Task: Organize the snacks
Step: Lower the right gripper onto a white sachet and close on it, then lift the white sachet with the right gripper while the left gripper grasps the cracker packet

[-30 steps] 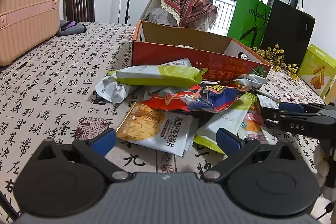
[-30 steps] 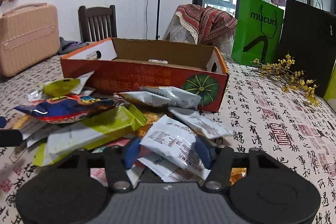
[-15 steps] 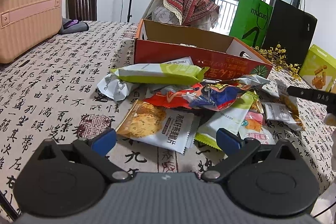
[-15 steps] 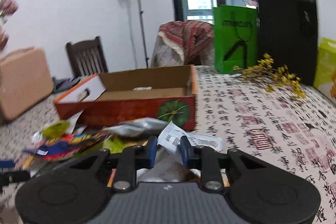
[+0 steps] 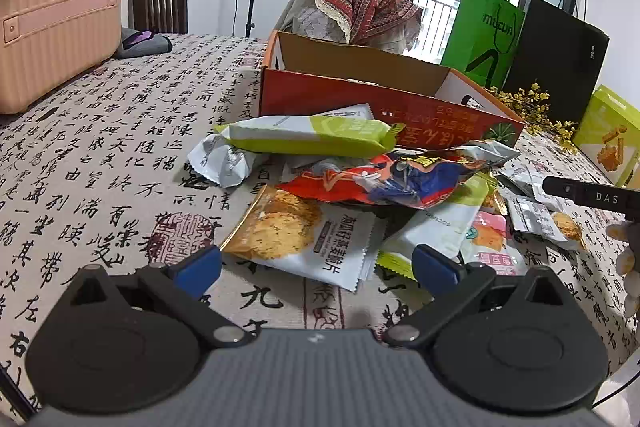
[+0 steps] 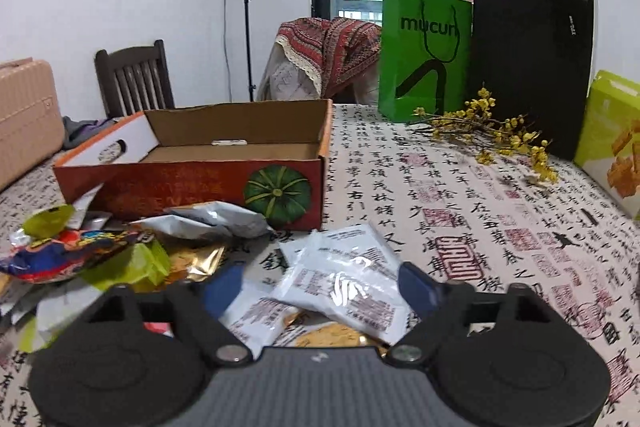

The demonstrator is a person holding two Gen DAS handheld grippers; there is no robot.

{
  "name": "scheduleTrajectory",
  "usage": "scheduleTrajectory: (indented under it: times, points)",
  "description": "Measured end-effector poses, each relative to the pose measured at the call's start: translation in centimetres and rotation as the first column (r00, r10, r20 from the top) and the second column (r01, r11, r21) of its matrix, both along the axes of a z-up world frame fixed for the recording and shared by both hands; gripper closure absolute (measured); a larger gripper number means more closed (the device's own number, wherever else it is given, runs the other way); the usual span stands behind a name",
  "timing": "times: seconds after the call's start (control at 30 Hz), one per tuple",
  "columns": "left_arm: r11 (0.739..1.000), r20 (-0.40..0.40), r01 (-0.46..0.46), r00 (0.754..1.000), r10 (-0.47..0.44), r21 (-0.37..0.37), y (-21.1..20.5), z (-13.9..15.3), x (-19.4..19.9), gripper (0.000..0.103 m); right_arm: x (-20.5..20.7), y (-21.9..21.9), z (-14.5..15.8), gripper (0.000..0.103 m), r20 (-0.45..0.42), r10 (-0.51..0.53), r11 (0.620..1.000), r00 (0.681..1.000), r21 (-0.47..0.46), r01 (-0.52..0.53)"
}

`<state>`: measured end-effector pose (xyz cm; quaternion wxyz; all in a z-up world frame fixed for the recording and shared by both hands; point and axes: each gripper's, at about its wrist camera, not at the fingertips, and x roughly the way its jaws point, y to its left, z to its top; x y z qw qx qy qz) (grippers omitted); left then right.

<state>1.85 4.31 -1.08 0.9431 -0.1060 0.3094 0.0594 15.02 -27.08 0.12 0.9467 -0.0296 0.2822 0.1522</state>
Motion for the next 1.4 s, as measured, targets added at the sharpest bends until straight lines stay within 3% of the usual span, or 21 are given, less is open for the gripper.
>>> scheduleTrajectory:
  times: [0.2,0.33,0.6,1.0,1.13,1.3,1.4]
  points:
    - [1.0,-0.001,0.007,1.0,-0.007,-0.007,0.0,-0.1,0.0,0.0,3.4,-0.3,-1.0,0.015,-0.103,-0.066,0.998,0.992,-0.016,0.065]
    - [1.0,0.005,-0.002,1.0,0.002,-0.004,0.2,0.1,-0.1,0.0,5.1,-0.7,-2.3,0.013,-0.177,-0.077,0.996,0.981,0.025,0.083]
    - [1.0,-0.005,-0.02,1.0,0.02,-0.001,0.6,0.1,0.2,0.0,3.3,0.4,-2.1,0.035,-0.106,-0.028,0.999,0.994,-0.032,0.024]
    - [0.994,-0.051,-0.061,0.997,0.065,0.091,2.1,0.8,2.1,0.0,0.7,-1.7,-0.1,0.036,-0.017,-0.039,0.997,0.999,0.071,0.04]
    - [0.996,-0.105,-0.029,0.994,0.038,0.089,2.6,0.5,3.5,0.0,0.0,-2.2,0.6,0.036,0.006,-0.04,0.995,0.999,0.094,0.039]
    - [0.993,-0.117,0.032,0.993,-0.019,0.114,1.3,0.1,4.3,0.0,-0.6,-2.4,0.8,0.036,0.009,-0.037,0.994,0.999,0.108,0.036]
    - [0.995,-0.135,0.035,0.991,-0.023,0.09,1.2,-0.4,4.8,0.0,-0.9,-2.3,0.7,0.036,0.005,-0.031,0.993,0.999,0.111,0.031]
